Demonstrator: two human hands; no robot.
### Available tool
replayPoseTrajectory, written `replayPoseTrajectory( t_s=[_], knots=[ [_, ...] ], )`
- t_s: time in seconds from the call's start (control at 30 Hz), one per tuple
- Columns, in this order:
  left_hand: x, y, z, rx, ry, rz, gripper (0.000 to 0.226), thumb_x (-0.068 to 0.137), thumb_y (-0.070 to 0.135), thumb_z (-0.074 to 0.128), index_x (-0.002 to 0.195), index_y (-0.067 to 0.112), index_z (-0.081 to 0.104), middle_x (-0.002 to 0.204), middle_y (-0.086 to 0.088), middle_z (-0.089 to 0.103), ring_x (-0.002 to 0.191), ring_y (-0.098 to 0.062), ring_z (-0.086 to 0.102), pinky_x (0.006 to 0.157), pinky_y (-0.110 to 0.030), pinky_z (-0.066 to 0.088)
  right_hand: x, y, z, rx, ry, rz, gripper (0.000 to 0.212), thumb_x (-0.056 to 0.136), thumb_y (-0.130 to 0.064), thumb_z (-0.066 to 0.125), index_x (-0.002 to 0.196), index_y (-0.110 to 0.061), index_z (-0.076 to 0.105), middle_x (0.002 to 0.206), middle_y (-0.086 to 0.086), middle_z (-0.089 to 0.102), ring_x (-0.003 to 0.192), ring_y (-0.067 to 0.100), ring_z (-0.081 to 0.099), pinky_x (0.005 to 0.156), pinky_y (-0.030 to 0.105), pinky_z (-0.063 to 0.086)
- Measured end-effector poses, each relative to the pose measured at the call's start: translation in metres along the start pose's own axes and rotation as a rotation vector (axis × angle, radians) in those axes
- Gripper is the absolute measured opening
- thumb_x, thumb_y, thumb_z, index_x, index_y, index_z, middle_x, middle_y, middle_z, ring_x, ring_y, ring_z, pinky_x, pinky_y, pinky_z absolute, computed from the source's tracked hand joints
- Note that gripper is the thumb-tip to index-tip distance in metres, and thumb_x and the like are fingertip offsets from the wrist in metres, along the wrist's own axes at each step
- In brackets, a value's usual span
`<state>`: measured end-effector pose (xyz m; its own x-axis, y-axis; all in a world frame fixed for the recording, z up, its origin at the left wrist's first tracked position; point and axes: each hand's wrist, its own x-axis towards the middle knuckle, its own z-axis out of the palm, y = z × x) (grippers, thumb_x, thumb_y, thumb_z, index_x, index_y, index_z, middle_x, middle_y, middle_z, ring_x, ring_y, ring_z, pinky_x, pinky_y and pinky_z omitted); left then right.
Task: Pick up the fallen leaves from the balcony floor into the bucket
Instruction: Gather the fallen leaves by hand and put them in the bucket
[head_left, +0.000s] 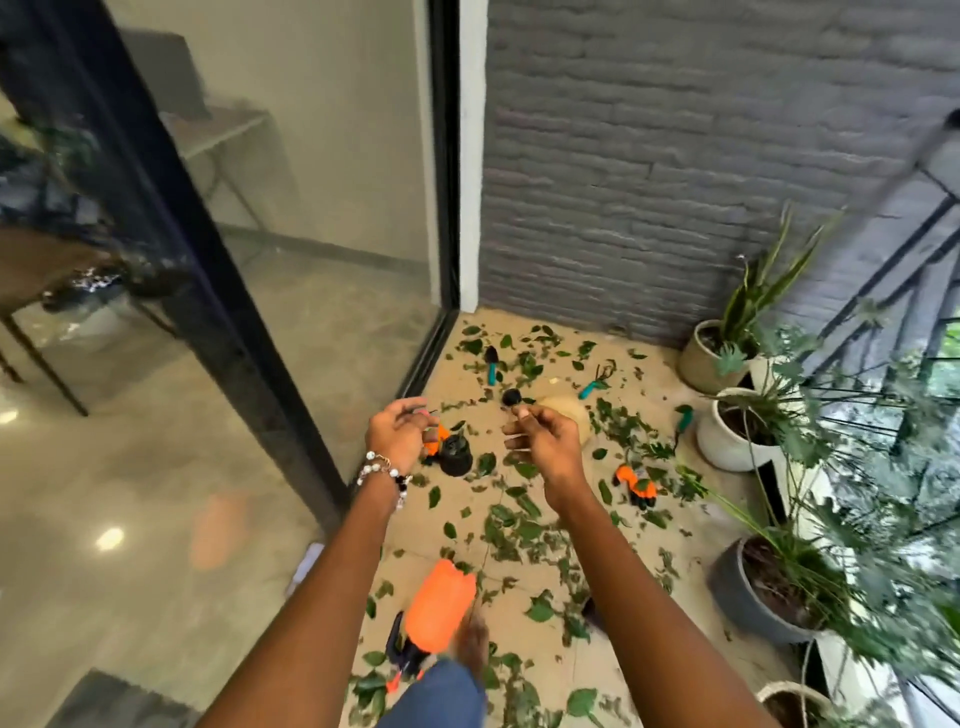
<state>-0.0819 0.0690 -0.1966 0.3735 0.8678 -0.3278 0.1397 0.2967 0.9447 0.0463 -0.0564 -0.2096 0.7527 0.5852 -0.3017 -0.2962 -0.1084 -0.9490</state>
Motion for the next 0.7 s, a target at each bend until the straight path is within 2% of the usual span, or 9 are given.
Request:
replayPoseTrajectory(
  t_s=[0.1, 0.2, 0.27, 0.33, 0.4, 0.47, 0.6, 0.7],
  knots=[
    [0.054, 0.014, 0.034, -0.021, -0.021, 0.004, 0.021, 0.096, -0.006, 0.045, 0.11, 0.003, 0.059, 0.073, -0.009, 0.062, 0.037, -0.002, 0.055, 0.033, -0.013, 0.036, 0.053, -0.018, -0.007, -0.012, 0.059, -0.023, 0.019, 0.101, -0.016, 0.05, 0.107, -0.006, 0.065, 0.081, 0.007, 0.071, 0.059, 0.013, 0.061, 0.052, 0.022, 0.048],
    [0.115, 0.021, 0.064, 0.018, -0.023, 0.019, 0.02, 0.095, -0.004, 0.047, 0.108, 0.003, 0.061, 0.073, -0.007, 0.064, 0.039, -0.001, 0.057, 0.036, -0.014, 0.038, 0.111, -0.035, -0.014, -0.009, 0.129, -0.035, 0.018, 0.101, -0.011, 0.049, 0.095, -0.01, 0.066, 0.076, 0.007, 0.069, 0.06, 0.015, 0.059, 0.05, 0.02, 0.047],
    [0.151, 0.031, 0.081, 0.05, -0.037, 0.02, 0.02, 0.095, -0.003, 0.047, 0.107, 0.004, 0.062, 0.071, -0.006, 0.064, 0.039, -0.001, 0.057, 0.037, -0.014, 0.037, 0.149, -0.047, -0.019, -0.043, 0.189, -0.013, 0.018, 0.1, -0.012, 0.05, 0.099, -0.009, 0.067, 0.081, 0.01, 0.071, 0.063, 0.016, 0.06, 0.051, 0.021, 0.047],
    [0.188, 0.044, 0.1, 0.06, -0.072, 0.025, 0.018, 0.096, -0.004, 0.047, 0.103, 0.004, 0.062, 0.07, -0.008, 0.063, 0.037, -0.001, 0.055, 0.036, -0.014, 0.037, 0.191, -0.06, -0.023, -0.096, 0.237, -0.001, 0.019, 0.1, -0.012, 0.05, 0.105, -0.006, 0.067, 0.091, 0.014, 0.071, 0.068, 0.018, 0.062, 0.056, 0.024, 0.05],
    [0.22, 0.058, 0.115, 0.059, -0.13, 0.036, 0.018, 0.096, -0.007, 0.046, 0.095, 0.002, 0.06, 0.069, -0.012, 0.059, 0.036, -0.003, 0.053, 0.035, -0.014, 0.038, 0.228, -0.07, -0.025, -0.153, 0.259, -0.003, 0.019, 0.1, -0.013, 0.05, 0.104, -0.006, 0.068, 0.094, 0.016, 0.072, 0.073, 0.02, 0.063, 0.064, 0.033, 0.053],
    [0.256, 0.065, 0.128, 0.07, -0.159, 0.039, 0.022, 0.095, -0.011, 0.045, 0.089, 0.002, 0.06, 0.069, -0.014, 0.057, 0.038, -0.006, 0.054, 0.038, -0.016, 0.039, 0.26, -0.08, -0.024, -0.176, 0.27, 0.006, 0.018, 0.099, -0.013, 0.051, 0.099, -0.01, 0.069, 0.091, 0.015, 0.073, 0.074, 0.022, 0.064, 0.07, 0.038, 0.054],
    [0.323, 0.079, 0.158, 0.146, -0.162, 0.09, 0.018, 0.093, -0.012, 0.048, 0.102, -0.004, 0.061, 0.075, -0.014, 0.058, 0.042, -0.002, 0.056, 0.041, -0.015, 0.042, 0.334, -0.094, -0.017, -0.197, 0.233, 0.017, 0.017, 0.099, -0.012, 0.052, 0.095, -0.011, 0.068, 0.089, 0.014, 0.072, 0.072, 0.018, 0.063, 0.068, 0.033, 0.051],
    [0.381, 0.079, 0.181, 0.206, -0.12, 0.137, 0.019, 0.091, -0.014, 0.05, 0.095, -0.001, 0.063, 0.074, -0.014, 0.06, 0.049, -0.003, 0.06, 0.047, -0.017, 0.048, 0.404, -0.095, -0.01, -0.238, 0.194, 0.028, 0.017, 0.098, -0.012, 0.053, 0.091, -0.014, 0.069, 0.088, 0.015, 0.072, 0.069, 0.02, 0.063, 0.064, 0.033, 0.052]
  ],
)
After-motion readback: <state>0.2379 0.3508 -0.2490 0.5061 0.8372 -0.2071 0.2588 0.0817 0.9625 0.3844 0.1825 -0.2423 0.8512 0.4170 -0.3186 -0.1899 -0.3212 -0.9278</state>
